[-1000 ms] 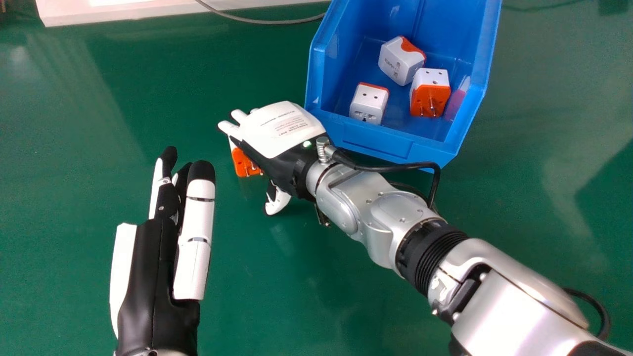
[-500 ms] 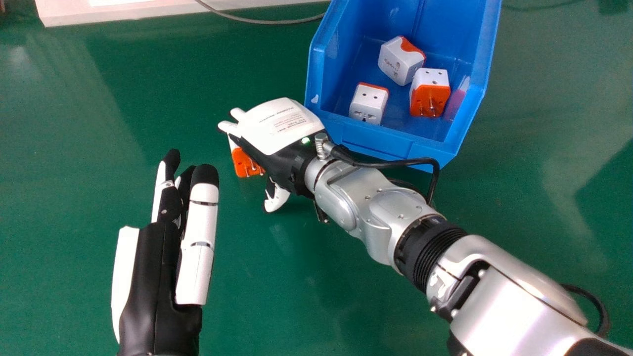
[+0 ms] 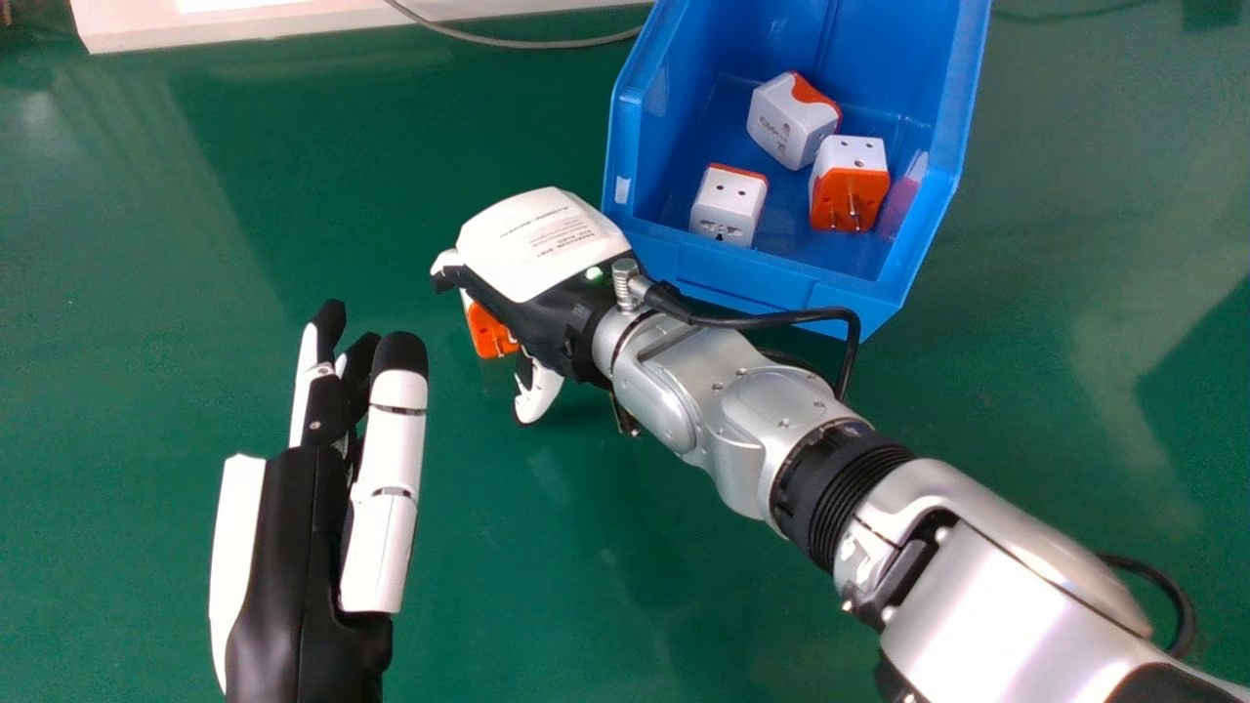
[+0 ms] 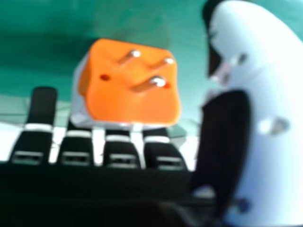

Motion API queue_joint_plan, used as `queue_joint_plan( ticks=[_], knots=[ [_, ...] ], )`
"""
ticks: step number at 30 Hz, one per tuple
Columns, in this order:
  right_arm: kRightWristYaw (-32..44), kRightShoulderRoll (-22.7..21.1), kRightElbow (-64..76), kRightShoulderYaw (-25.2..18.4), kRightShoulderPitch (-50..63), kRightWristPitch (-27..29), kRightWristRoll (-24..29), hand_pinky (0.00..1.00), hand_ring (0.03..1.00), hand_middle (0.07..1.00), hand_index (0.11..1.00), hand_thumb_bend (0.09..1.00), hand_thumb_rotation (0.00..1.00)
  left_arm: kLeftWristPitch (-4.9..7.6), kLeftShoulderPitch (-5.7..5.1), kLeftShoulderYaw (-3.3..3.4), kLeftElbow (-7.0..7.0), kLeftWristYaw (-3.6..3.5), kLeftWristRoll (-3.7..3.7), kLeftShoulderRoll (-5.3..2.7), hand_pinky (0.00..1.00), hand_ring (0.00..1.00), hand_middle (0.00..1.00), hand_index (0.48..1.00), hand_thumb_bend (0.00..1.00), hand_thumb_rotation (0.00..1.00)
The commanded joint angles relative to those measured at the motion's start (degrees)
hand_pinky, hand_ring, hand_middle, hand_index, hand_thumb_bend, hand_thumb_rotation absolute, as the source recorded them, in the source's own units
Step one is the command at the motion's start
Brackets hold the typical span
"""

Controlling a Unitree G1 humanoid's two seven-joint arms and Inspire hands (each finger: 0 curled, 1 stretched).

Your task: Pick all objects and put in blue box

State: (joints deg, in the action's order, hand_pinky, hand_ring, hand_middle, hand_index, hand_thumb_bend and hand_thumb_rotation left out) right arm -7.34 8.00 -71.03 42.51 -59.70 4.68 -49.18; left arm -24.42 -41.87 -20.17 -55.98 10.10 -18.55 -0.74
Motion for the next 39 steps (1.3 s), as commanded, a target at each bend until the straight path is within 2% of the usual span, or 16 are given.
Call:
queue_joint_plan(
  ticks=[1,2,4,8,12,16,28,39],
  knots=[
    [0.6,0.1,0.5,-0.4,-1.3,0.9,0.7,0.56,0.642,0.684,0.675,0.572,0.0,1.32,-0.77,-2.85,-2.52,0.46,-0.7,-0.59,0.93,0.97,0.96,0.988,0.46,1.0],
    [0.7,0.0,0.5,-0.4,-1.3,1.1,0.8,0.51,0.595,0.639,0.642,0.561,0.0,1.33,-0.86,-2.89,-2.55,0.48,-0.72,-0.55,0.92,0.97,0.96,0.987,0.46,1.0],
    [0.9,-0.4,0.7,-0.6,-1.2,1.7,1.0,0.48,0.566,0.611,0.607,0.553,0.0,1.22,-1.12,-3.13,-2.79,0.55,-0.94,-0.43,0.93,0.97,0.96,0.988,0.46,1.0],
    [0.7,-1.0,0.8,-0.9,-0.9,2.9,1.2,0.47,0.544,0.59,0.576,0.546,0.0,1.04,-1.58,-3.47,-3.28,0.63,-1.31,-0.25,0.93,0.97,0.96,0.989,0.46,1.0],
    [0.2,-1.5,0.8,-0.9,-0.4,3.4,1.2,0.45,0.515,0.563,0.528,0.536,0.0,1.16,-2.14,-3.57,-3.7,0.65,-1.24,-0.07,0.92,0.97,0.96,0.99,0.46,1.0],
    [-0.2,-1.9,1.0,-0.9,-0.1,3.5,1.2,0.44,0.491,0.544,0.483,0.526,0.0,1.29,-2.44,-4.01,-4.02,0.62,-1.67,-0.15,0.92,0.97,0.96,0.99,0.46,1.0],
    [0.0,-2.4,1.8,-0.9,0.8,2.2,1.0,0.43,0.481,0.536,0.449,0.518,0.0,1.27,-2.04,-3.17,-4.02,0.21,-1.07,-0.22,0.92,0.97,0.96,0.991,0.47,1.0],
    [-1.1,-2.6,2.3,-1.8,1.5,1.5,1.5,0.42,0.47,0.528,0.442,0.517,0.0,0.05,-0.33,-2.63,-3.84,0.11,-0.37,-0.28,0.92,0.97,0.96,0.99,0.47,1.0]
  ],
)
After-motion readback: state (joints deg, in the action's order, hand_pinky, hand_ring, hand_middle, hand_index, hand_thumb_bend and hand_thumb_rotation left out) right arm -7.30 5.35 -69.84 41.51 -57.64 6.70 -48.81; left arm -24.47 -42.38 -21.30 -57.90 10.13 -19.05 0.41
